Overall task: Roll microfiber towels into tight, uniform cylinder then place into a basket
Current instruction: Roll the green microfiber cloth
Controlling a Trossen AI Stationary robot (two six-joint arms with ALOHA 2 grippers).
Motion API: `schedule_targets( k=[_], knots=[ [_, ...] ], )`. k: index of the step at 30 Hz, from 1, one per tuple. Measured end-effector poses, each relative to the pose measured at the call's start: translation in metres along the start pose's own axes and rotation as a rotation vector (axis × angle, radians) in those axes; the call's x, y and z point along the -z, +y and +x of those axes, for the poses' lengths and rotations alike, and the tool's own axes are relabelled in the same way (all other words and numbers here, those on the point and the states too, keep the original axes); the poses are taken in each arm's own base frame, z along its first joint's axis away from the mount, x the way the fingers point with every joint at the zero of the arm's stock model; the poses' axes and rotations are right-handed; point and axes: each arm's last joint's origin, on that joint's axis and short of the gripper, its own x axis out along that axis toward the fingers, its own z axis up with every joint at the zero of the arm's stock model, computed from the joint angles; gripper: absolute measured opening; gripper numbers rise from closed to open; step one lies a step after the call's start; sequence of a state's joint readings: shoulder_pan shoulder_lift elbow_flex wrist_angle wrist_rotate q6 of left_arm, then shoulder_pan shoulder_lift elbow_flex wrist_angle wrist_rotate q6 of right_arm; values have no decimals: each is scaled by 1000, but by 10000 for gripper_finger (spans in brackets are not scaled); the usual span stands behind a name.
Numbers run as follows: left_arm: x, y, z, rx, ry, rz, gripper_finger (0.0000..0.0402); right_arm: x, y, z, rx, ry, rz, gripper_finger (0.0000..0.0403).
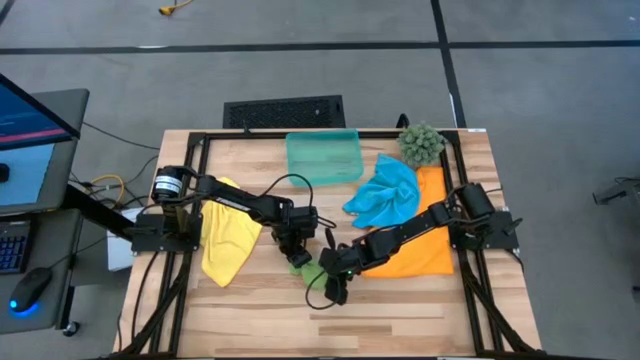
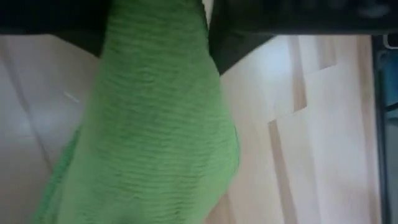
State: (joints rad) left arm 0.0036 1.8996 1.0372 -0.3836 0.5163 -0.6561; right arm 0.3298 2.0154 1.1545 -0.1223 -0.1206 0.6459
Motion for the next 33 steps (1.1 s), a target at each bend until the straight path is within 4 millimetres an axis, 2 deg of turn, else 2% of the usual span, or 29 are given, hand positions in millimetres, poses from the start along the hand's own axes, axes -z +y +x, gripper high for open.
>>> schedule_targets(
  k=[5, 9, 12, 16, 20, 22, 25, 33],
  knots=[
    [0, 0, 0, -1, 0, -1, 93, -3, -2, -7, -55, 45, 9, 254],
    [0, 0, 0, -2, 0, -2, 85, -1, -4, -25, -11, 91, 33, 268],
    [0, 0, 0, -3, 1, -2, 83, 2, 1, -47, 48, 98, 19, 269],
    [0, 0, 0, -4, 1, 0, 83, 4, 15, -77, 135, -2, -39, 270],
    [0, 0, 0, -7, -1, 2, 83, 0, 30, -94, 243, -221, -122, 270],
    [0, 0, 0, -7, -2, 2, 83, -3, 32, -93, 281, -283, -141, 270],
    [0, 0, 0, -8, -3, 3, 83, -12, 27, -81, 239, -310, -128, 270],
    [0, 0, 0, -8, -4, 5, 83, -20, 0, -33, 101, -179, -68, 270]
  ],
)
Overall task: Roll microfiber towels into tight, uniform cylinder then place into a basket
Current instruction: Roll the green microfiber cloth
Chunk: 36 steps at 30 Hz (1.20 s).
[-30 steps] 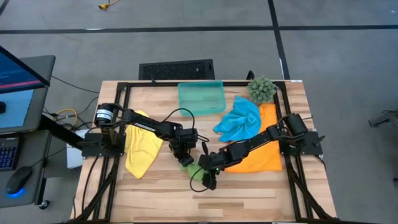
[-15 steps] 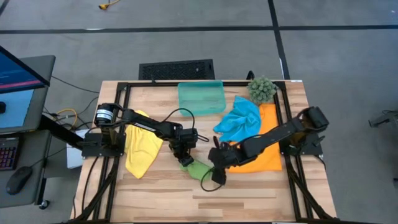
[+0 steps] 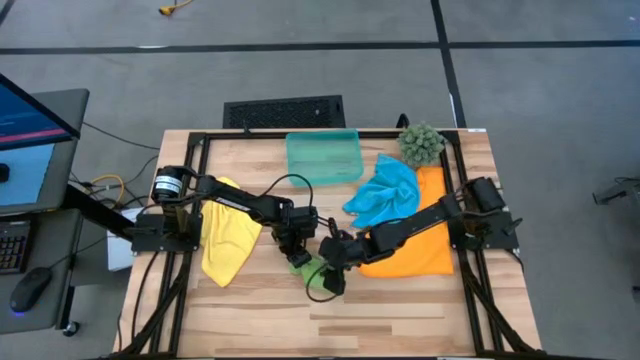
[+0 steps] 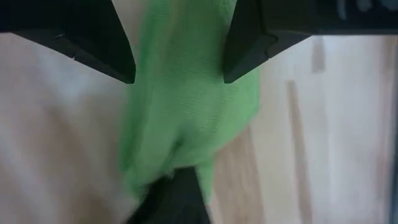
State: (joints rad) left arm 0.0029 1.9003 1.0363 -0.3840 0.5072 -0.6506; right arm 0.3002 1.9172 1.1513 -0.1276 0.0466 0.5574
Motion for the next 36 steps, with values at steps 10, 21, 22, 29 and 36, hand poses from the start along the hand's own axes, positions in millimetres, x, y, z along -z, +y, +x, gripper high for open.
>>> schedule_targets(
  k=[10, 21, 22, 29, 36],
  knots=[
    [0, 0, 0, -6, -3, 14, 83, 14, -4, 27, -52, 102, 76, 259],
    [-1, 2, -1, 24, 18, 68, 83, 14, -5, 25, -71, 119, 1, 34],
    [-1, 3, -2, 39, 27, 76, 83, 14, -5, 25, -70, 120, 0, 34],
    [1, -3, -17, -13, -37, 175, 83, 17, -4, 24, -58, 138, -3, 50],
    [6, -7, -28, -74, -78, 176, 83, 17, -3, 23, -62, 140, -8, 35]
  ],
)
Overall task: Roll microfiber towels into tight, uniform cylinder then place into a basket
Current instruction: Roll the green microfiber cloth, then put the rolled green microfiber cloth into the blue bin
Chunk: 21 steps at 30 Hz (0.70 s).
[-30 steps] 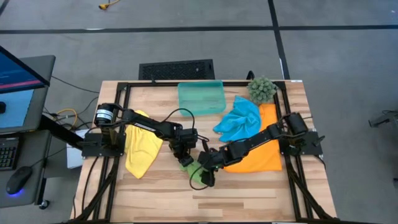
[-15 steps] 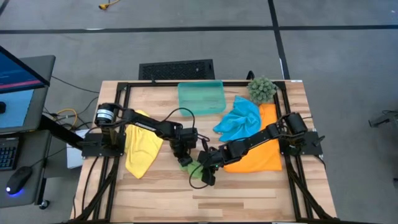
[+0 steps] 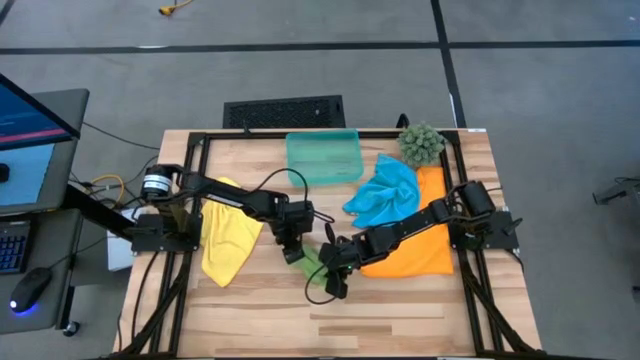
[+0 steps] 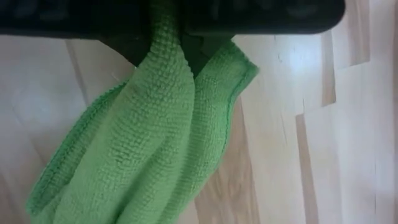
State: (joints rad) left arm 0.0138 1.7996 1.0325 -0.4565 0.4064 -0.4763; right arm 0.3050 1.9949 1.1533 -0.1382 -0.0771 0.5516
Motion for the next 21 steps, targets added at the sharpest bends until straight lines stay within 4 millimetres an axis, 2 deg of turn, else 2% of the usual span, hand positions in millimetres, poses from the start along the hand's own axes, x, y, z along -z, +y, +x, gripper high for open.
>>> schedule_targets(
  k=[4, 11, 15, 21],
  knots=[
    [5, -5, 3, 2, 36, 5, 100, 0, 1, 0, -11, -1, -2, 35],
    [15, -2, 2, -83, 102, 8, 162, 1, 2, 0, -10, 6, -10, 38],
    [20, -10, -20, -167, 41, 67, 178, 4, 4, -10, 17, 35, -35, 36],
    [35, -32, -77, -229, -162, 120, 181, 6, 13, -39, 118, 10, -60, 43]
  ],
)
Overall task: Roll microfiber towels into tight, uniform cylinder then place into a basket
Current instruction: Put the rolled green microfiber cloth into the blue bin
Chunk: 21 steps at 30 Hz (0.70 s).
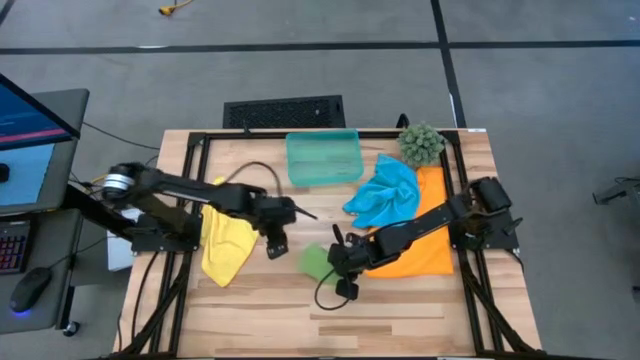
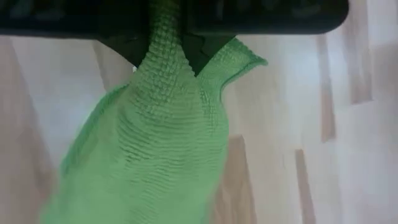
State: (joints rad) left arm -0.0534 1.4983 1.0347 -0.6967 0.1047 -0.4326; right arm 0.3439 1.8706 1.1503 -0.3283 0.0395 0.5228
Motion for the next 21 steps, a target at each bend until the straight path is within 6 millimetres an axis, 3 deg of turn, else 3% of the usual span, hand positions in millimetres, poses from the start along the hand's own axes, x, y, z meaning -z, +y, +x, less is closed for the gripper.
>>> schedule_targets(
  k=[5, 9, 13, 17, 21],
  knots=[
    [11, -10, -47, 41, -155, -4, 181, -4, 3, -24, 66, -71, -59, 37],
    [29, -21, -70, 38, -284, 20, 181, -11, -1, -39, 97, -132, -117, 40],
    [59, -23, -68, 70, -380, -9, 181, -19, -9, -55, 129, -180, -155, 44],
    [87, -17, -50, 151, -505, -68, 181, -27, -22, -66, 244, -225, -241, 37],
    [102, -13, -33, 305, -661, -70, 181, -39, -43, -71, 364, -252, -344, 40]
  ],
)
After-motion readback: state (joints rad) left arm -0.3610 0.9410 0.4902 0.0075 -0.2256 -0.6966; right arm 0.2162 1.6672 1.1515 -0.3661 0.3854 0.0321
